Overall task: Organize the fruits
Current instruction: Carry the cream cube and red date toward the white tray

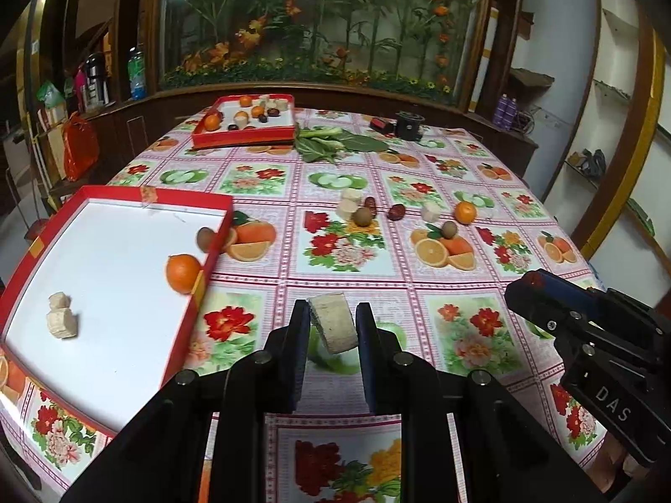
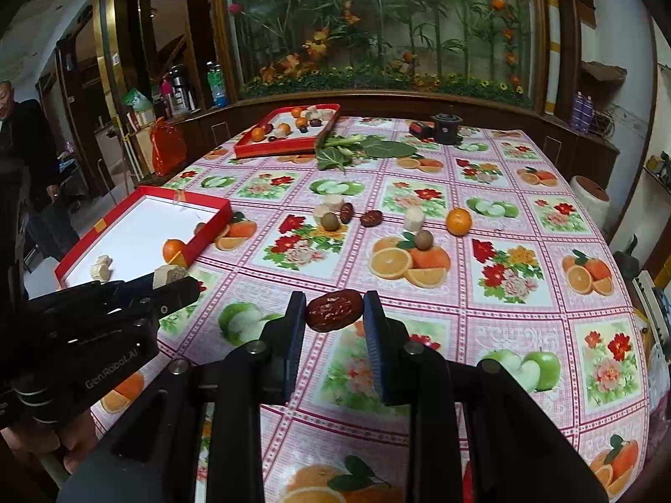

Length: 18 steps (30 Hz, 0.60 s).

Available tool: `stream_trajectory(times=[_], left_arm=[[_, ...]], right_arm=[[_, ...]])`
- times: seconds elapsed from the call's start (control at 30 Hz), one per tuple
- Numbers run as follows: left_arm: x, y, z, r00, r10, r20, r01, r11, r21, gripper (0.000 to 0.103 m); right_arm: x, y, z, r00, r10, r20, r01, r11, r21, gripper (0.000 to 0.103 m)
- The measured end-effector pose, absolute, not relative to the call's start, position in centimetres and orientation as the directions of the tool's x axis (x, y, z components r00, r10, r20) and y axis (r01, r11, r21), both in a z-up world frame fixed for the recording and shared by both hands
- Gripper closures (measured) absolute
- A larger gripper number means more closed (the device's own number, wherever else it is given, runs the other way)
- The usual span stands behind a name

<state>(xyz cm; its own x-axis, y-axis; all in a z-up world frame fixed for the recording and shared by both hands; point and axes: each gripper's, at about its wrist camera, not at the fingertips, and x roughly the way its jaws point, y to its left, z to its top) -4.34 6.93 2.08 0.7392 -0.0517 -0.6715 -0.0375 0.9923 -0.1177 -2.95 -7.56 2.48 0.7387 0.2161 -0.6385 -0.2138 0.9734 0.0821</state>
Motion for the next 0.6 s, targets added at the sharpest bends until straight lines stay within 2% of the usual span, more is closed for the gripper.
stream_trajectory(times=[0.6], left_arm=[[-4.6, 12.6, 2.1, 0.725, 0.054, -0.687, -0.183, 0.976, -0.117, 0.082]], right_arm=[[-1.2, -1.2, 3.1, 0.705, 0.303, -0.641, -0.345, 0.936, 0.064, 0.073]])
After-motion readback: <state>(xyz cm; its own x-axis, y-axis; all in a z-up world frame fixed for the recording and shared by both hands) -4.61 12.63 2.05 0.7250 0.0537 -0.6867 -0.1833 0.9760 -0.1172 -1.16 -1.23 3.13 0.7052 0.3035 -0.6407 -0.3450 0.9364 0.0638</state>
